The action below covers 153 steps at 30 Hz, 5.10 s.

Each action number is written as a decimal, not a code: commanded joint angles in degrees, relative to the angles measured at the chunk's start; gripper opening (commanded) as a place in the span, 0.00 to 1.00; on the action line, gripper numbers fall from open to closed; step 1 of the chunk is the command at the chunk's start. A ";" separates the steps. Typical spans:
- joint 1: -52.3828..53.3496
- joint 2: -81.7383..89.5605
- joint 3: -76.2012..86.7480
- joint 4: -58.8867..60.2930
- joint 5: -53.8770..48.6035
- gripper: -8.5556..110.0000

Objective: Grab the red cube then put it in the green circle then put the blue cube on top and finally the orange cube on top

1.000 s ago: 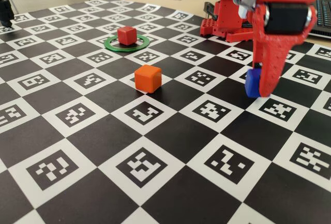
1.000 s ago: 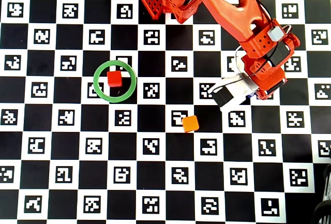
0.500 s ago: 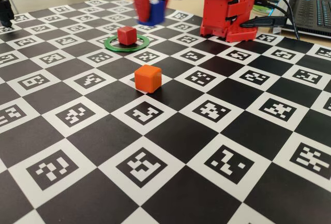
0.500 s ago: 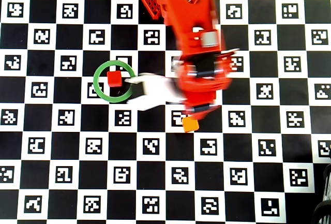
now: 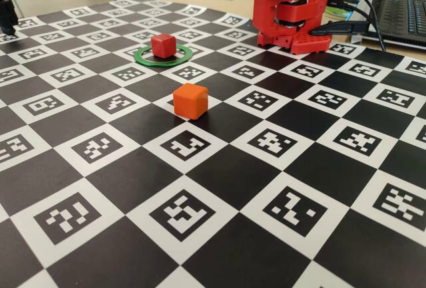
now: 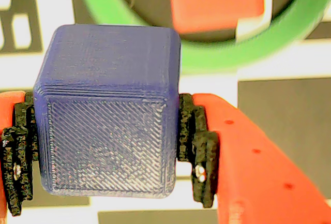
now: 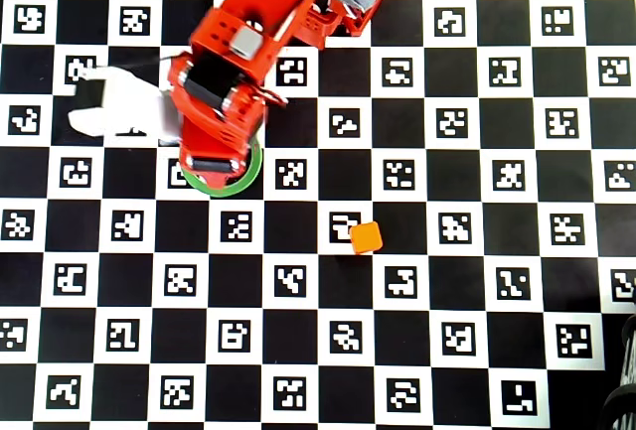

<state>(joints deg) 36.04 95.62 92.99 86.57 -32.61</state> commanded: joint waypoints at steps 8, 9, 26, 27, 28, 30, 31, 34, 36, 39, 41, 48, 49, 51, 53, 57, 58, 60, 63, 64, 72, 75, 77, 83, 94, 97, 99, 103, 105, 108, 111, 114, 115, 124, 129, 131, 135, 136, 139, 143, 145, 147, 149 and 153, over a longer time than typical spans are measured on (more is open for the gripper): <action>0.79 10.37 7.21 -4.31 -5.36 0.09; 0.70 10.90 8.53 -5.01 -5.98 0.09; 0.70 15.03 24.70 -18.02 -11.25 0.09; 0.79 15.03 25.40 -18.72 -11.51 0.09; 0.88 15.03 26.02 -19.42 -11.60 0.09; 0.97 15.03 26.81 -20.39 -11.69 0.09; 0.97 15.03 27.07 -20.65 -11.78 0.09; 0.97 15.03 27.77 -21.36 -11.78 0.09; 0.97 15.03 28.39 -21.88 -11.87 0.09; 1.05 15.03 29.44 -23.03 -12.13 0.09; 1.14 15.03 30.06 -23.64 -12.22 0.09; 1.67 15.03 30.50 -24.35 -12.57 0.09; 1.76 15.03 30.50 -24.35 -12.66 0.09; 1.93 14.94 30.50 -24.43 -12.83 0.09; 2.11 14.94 30.59 -24.43 -12.92 0.09; 2.29 14.94 30.85 -24.26 -13.62 0.14; 2.37 14.94 30.85 -24.26 -13.10 0.16; 2.72 14.94 30.85 -24.43 -12.57 0.18; 2.72 14.94 30.94 -24.26 -13.54 0.22; 2.72 15.03 30.94 -24.26 -13.62 0.23; 2.72 15.47 27.69 -19.95 -12.74 0.33; 2.55 15.56 23.38 -15.64 -12.57 0.34; 2.29 15.56 19.07 -12.04 -12.83 0.34; -0.26 14.77 2.81 -0.26 -11.16 0.34; -17.23 7.73 -13.89 12.74 5.98 0.34; -23.03 5.01 -15.64 13.01 12.13 0.34; -26.81 2.81 -17.23 13.10 16.96 0.34; -33.13 -1.67 -19.60 13.36 26.89 0.37; -35.95 -3.60 -19.95 12.92 30.67 0.37; -39.55 -5.63 -19.42 11.34 34.89 0.37; -42.54 -6.59 -16.87 8.00 38.23 0.38; -44.30 -7.47 -13.62 4.22 40.52 0.38; -44.74 -7.65 -12.22 2.64 40.61 0.38; -44.74 -11.16 -0.26 -12.57 40.43 0.39; -44.12 -13.45 2.72 -17.75 40.17 0.39; -44.12 -14.24 3.52 -19.25 40.25 0.39; -43.95 -15.29 5.45 -22.32 39.90 0.39; -43.95 -15.38 5.89 -23.03 39.73 0.39; -43.51 -15.73 6.77 -24.79 39.02 0.39; -42.89 -16.26 7.03 -26.19 37.71 0.39; -42.63 -16.26 7.12 -26.46 37.18 0.39; -42.45 -16.26 7.21 -26.54 36.39 0.39; -42.45 -16.26 7.38 -26.72 35.33 0.39; -42.63 -16.17 7.73 -26.81 32.34 0.39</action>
<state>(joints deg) -6.94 78.49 101.16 60.21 1.32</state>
